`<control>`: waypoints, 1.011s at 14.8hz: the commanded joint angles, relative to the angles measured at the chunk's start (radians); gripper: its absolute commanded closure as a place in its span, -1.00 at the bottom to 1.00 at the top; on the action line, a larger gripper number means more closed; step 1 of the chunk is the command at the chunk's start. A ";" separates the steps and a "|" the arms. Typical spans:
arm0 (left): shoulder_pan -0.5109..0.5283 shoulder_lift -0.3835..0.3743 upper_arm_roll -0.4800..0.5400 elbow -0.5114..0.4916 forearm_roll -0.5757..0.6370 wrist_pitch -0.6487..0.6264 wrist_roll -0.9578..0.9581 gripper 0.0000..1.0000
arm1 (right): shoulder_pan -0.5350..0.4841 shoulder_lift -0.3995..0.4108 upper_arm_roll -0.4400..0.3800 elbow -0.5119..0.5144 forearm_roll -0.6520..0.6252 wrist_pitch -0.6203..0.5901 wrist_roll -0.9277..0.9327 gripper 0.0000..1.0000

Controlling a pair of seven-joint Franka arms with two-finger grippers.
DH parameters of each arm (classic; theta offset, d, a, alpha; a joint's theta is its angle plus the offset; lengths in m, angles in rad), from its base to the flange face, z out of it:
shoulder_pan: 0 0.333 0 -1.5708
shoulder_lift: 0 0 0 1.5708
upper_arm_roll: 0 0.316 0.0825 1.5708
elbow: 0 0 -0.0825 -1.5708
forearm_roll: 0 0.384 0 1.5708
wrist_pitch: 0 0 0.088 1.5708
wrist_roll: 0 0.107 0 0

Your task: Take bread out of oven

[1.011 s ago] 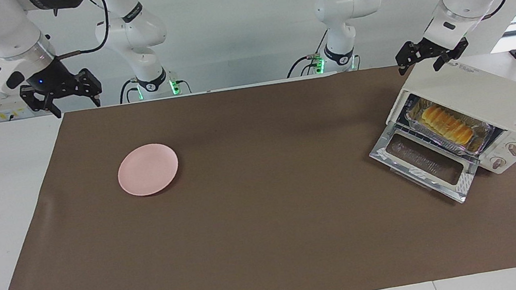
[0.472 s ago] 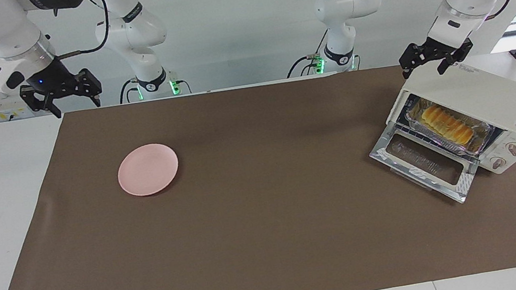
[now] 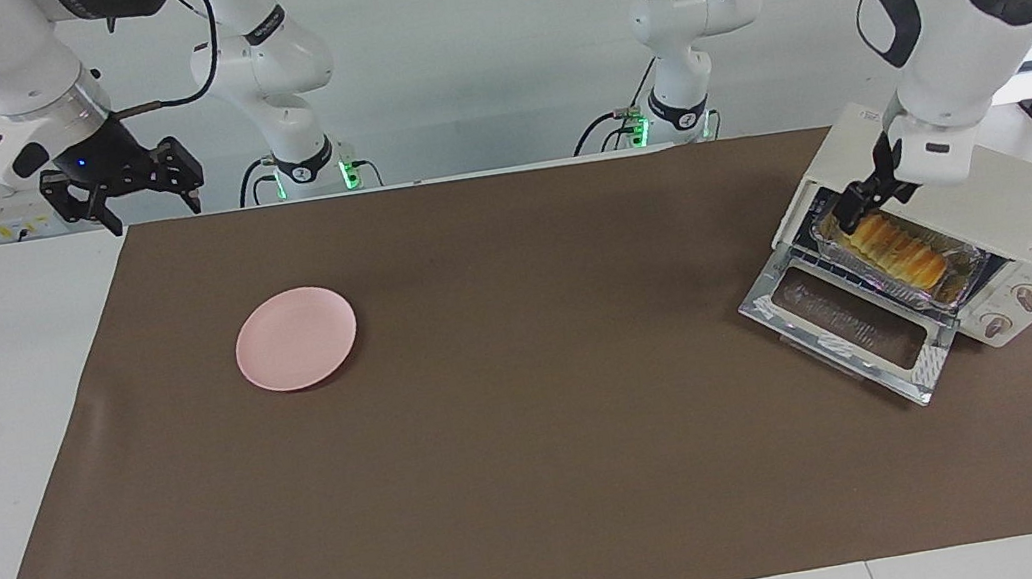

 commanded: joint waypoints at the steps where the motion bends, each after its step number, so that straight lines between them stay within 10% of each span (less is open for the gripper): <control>1: 0.015 0.096 0.002 0.019 0.043 0.092 -0.081 -1.00 | -0.014 -0.014 0.006 -0.006 0.018 -0.015 -0.023 -1.00; 13: 0.012 0.167 0.004 -0.084 0.118 0.254 -0.249 -1.00 | -0.014 -0.014 0.006 -0.006 0.020 -0.017 -0.023 -1.00; 15: 0.005 0.168 0.004 -0.109 0.118 0.266 -0.277 -0.69 | -0.014 -0.014 0.006 -0.006 0.018 -0.015 -0.023 -1.00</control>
